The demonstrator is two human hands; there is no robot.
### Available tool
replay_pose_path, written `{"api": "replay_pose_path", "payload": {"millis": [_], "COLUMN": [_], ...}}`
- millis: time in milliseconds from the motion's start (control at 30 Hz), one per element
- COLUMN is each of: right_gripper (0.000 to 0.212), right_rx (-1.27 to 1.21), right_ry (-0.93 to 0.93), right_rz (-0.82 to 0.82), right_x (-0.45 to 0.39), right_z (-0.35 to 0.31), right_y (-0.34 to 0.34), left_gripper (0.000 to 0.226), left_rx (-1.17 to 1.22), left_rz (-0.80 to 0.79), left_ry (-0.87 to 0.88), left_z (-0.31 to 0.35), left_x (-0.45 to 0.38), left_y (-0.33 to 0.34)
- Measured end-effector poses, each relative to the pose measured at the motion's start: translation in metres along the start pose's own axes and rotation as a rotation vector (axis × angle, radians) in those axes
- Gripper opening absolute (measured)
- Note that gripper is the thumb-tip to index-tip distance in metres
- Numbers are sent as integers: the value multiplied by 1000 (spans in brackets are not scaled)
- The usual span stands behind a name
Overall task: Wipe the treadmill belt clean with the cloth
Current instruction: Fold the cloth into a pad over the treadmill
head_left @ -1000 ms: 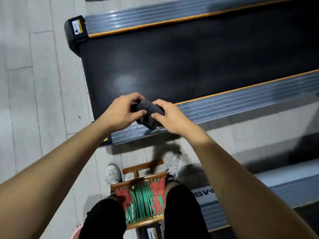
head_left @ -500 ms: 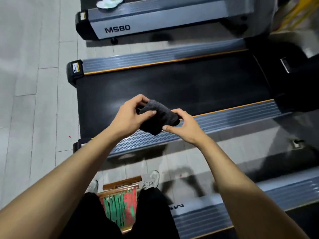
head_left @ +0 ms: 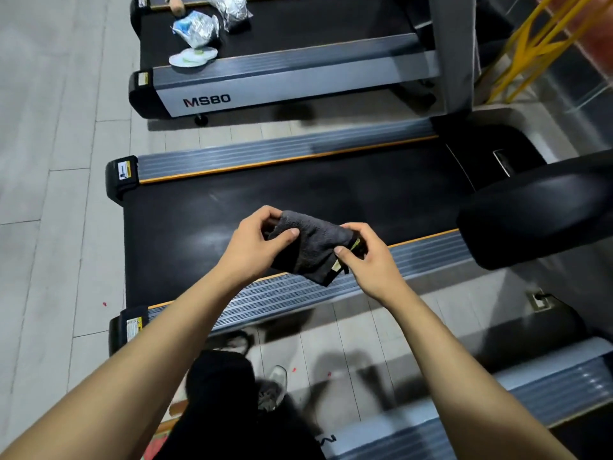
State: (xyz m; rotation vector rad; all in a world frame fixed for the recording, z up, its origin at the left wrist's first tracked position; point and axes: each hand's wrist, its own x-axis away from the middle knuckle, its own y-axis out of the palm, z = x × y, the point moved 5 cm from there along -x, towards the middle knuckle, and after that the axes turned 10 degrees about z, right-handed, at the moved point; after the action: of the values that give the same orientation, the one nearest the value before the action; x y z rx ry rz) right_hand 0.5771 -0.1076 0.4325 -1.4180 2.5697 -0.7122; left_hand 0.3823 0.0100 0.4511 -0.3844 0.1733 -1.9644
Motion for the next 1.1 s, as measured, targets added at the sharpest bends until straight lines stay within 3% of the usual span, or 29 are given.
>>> {"api": "replay_pose_path", "payload": {"millis": [200, 367, 733, 933, 1100], "right_gripper": [31, 28, 27, 24, 27], "right_rx": [0, 29, 76, 73, 83], "right_ry": [55, 98, 245, 251, 270], "right_rz": [85, 188, 114, 110, 201], "right_x": [-36, -78, -171, -208, -223], "right_z": [26, 80, 221, 283, 335], "right_y": [19, 40, 121, 118, 87], "left_gripper": [10, 24, 13, 12, 14], "left_rx": [21, 29, 23, -73, -83], "left_rz": [-41, -86, -63, -80, -153], "left_ry": [-62, -109, -283, -270, -274], "left_z": [-47, -113, -248, -283, -300], "left_x": [-45, -89, -172, -215, -230], "left_y": [17, 46, 96, 151, 210]}}
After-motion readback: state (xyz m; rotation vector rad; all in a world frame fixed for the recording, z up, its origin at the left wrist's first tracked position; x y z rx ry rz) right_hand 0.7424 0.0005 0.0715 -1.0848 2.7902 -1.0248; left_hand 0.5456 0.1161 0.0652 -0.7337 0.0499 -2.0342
